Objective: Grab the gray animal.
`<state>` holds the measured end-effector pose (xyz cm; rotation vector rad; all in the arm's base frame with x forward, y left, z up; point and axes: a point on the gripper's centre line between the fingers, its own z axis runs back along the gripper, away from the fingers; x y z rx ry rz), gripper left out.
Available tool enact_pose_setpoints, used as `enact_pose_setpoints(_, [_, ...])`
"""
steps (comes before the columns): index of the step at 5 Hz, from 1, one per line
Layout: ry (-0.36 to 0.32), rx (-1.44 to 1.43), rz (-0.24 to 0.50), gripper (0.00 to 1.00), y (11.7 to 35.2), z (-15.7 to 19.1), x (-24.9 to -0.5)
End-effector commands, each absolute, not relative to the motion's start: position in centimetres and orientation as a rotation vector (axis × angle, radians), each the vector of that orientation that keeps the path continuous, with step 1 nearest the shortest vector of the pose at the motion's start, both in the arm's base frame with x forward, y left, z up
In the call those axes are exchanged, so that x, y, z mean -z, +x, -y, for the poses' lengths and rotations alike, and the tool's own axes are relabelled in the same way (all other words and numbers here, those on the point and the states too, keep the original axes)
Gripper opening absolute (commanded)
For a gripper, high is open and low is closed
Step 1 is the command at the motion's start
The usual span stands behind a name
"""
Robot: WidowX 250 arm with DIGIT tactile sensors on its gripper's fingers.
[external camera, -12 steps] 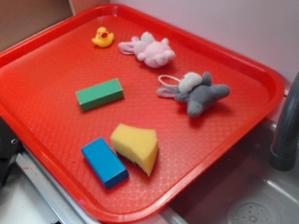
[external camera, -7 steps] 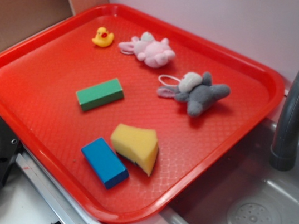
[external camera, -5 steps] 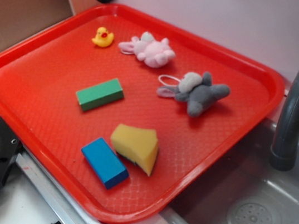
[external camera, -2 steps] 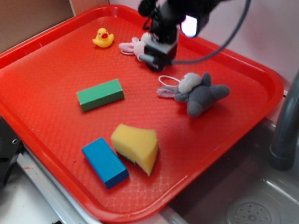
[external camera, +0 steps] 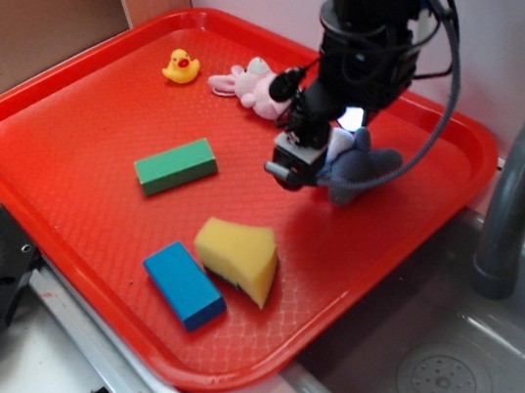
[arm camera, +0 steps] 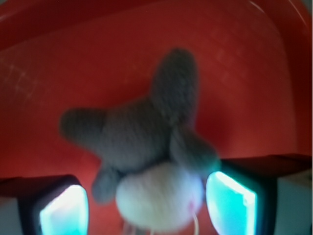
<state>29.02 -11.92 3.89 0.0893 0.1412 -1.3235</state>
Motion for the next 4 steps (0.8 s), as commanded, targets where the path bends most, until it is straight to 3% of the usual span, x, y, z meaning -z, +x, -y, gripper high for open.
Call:
enact_pose_setpoints(1, [0.024,1.320,-0.063,0.00,29.1,12.8,-2.5])
enact_pose_setpoints(2, [0.041,1.253,-0.041,0.00,28.9,11.5,-3.4])
enact_pose_setpoints(3, [0.062,1.002,0.042,0.00,26.4,7.7,-8.3])
enact_pose_setpoints(4, [0.233,0.742,0.107,0.00,23.5,5.1,-13.1])
